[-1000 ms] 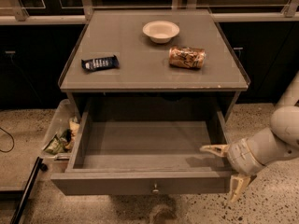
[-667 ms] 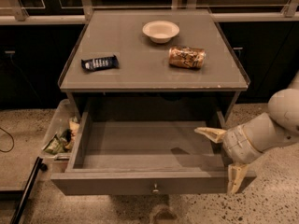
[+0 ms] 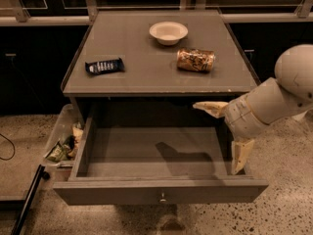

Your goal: Open top drawer

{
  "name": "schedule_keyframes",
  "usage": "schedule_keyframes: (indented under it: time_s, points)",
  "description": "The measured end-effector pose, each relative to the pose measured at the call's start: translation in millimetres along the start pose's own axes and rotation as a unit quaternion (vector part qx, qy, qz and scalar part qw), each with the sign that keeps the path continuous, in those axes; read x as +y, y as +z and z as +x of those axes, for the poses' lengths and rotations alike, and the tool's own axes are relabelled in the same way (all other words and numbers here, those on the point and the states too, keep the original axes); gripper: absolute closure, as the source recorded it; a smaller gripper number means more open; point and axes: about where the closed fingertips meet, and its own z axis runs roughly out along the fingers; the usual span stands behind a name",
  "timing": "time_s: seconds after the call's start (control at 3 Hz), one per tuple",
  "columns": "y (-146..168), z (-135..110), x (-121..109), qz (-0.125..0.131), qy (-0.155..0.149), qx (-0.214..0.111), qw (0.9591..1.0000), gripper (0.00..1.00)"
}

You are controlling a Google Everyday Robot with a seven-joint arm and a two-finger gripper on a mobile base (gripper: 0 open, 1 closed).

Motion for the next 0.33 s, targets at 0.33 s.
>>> schedule_keyframes:
  time_s: [0.33]
  points:
    - [-2.0,-1.0,-5.1,0.004,-0.003,0.000,1.0000,0.00]
